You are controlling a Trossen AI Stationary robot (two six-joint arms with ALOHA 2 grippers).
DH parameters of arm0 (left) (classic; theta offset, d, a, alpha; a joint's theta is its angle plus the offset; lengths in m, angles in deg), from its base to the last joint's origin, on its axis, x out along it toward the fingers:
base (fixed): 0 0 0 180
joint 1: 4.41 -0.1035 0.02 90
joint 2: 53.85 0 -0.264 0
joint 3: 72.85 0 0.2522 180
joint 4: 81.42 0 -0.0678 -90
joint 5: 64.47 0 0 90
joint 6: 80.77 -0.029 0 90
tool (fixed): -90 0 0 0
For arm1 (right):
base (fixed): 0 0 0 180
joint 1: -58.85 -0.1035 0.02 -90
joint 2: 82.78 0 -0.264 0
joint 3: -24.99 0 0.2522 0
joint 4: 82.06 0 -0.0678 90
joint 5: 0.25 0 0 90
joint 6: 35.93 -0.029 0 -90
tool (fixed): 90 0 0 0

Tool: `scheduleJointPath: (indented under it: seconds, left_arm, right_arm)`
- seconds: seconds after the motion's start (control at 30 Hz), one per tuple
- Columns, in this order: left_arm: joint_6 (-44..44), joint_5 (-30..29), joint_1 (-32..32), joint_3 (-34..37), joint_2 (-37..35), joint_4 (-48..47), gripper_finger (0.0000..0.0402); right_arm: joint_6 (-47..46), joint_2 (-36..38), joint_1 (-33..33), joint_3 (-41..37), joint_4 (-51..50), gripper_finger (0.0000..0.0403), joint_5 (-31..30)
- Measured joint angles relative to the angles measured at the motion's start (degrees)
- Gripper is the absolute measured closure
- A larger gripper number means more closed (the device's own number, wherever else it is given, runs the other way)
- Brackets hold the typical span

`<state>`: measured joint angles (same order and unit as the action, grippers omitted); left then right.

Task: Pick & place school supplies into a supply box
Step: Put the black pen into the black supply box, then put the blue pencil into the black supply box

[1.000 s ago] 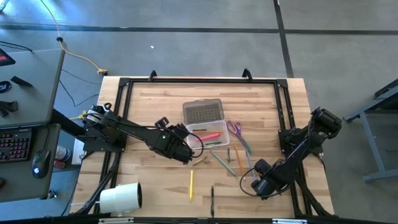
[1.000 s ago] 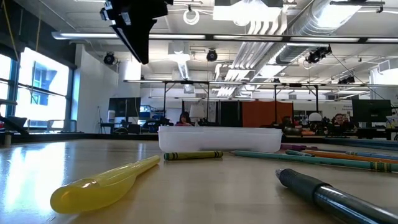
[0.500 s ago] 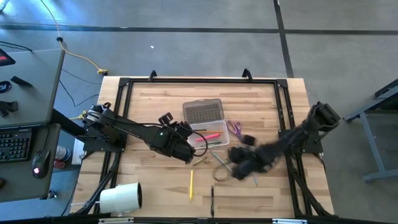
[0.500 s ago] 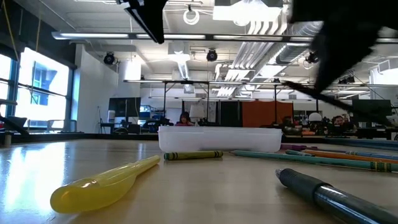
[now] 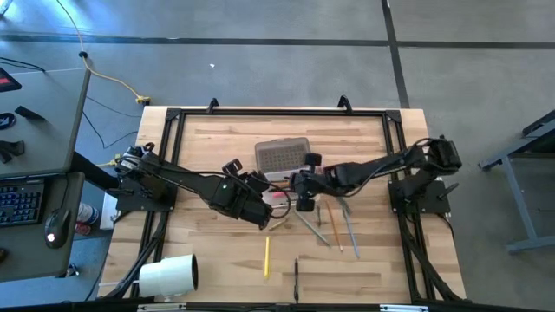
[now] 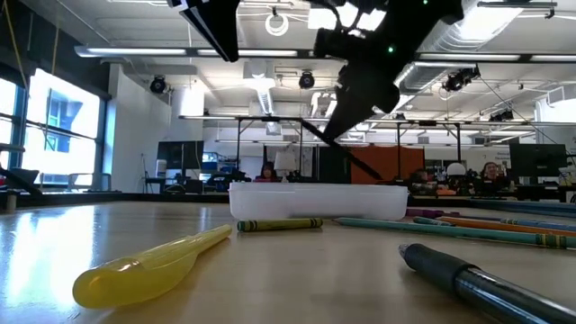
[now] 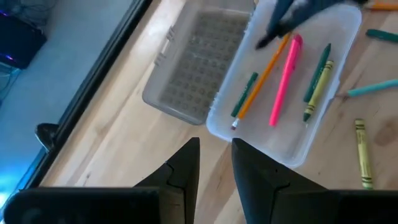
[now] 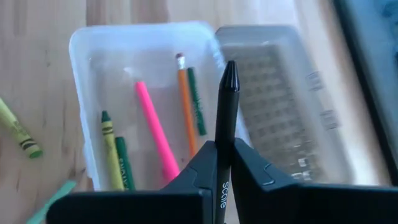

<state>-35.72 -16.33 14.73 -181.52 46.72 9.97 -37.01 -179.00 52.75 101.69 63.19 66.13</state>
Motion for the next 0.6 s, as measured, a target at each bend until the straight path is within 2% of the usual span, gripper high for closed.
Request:
scheduleJointPath:
  seconds: [0.13,0.3,0.47,0.6]
  left_arm:
    - [0.2,-2.9,0.0,0.0,0.0,0.3,0.0275]
    - [0.2,-2.1,0.0,0.0,0.0,0.2,0.0275]
    - [0.2,-1.1,0.0,0.0,0.0,0.3,0.0275]
    - [0.2,-1.1,0.0,0.0,0.0,0.8,0.0275]
  right_arm:
    - [-0.1,-3.5,1.0,0.0,1.4,0.0374,2.4]
    - [2.9,-8.2,0.8,-0.1,2.0,0.0336,-3.2]
    - [1.1,-8.2,-1.4,1.0,1.2,0.0295,-6.1]
    - [-1.2,-6.5,-4.6,6.7,-6.5,0.0272,-5.4]
